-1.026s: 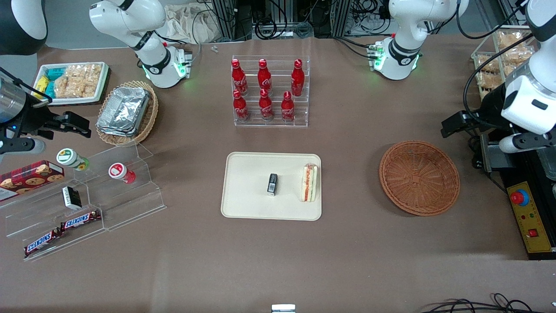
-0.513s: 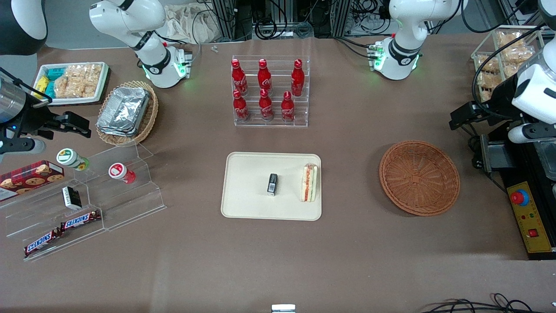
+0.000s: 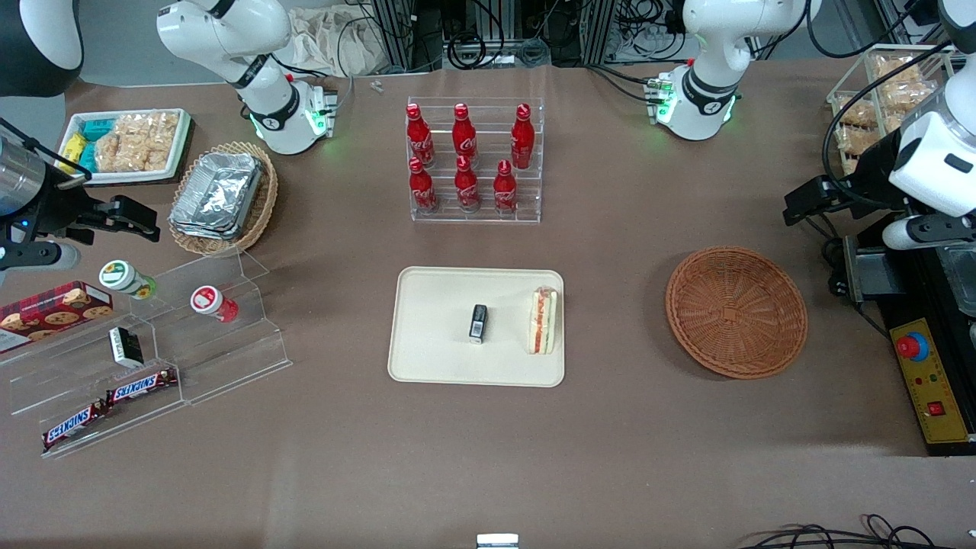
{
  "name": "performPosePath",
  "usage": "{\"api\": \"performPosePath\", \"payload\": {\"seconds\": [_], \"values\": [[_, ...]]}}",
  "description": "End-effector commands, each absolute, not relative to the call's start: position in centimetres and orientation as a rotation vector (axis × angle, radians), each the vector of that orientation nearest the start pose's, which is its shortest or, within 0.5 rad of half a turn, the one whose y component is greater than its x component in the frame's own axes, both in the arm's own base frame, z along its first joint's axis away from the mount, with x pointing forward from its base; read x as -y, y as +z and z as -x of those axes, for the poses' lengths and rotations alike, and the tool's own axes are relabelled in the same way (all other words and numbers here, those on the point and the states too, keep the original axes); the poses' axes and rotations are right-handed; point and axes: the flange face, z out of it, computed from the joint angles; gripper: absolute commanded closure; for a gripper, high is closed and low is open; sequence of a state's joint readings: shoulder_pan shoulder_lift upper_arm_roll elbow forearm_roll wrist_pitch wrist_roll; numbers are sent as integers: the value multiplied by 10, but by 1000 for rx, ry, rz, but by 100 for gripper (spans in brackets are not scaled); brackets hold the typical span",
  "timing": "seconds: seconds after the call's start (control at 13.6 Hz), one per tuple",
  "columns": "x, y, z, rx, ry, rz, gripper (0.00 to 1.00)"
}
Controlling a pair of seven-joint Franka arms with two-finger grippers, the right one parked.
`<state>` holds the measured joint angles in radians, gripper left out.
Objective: Place sandwich from basket to tray
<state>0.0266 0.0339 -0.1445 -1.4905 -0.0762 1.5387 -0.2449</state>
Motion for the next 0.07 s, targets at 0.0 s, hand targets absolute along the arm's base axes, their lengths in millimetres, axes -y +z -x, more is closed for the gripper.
{"api": "performPosePath", "payload": {"seconds": [0.0], "values": [[73, 644, -551, 194, 12, 3229, 1]]}}
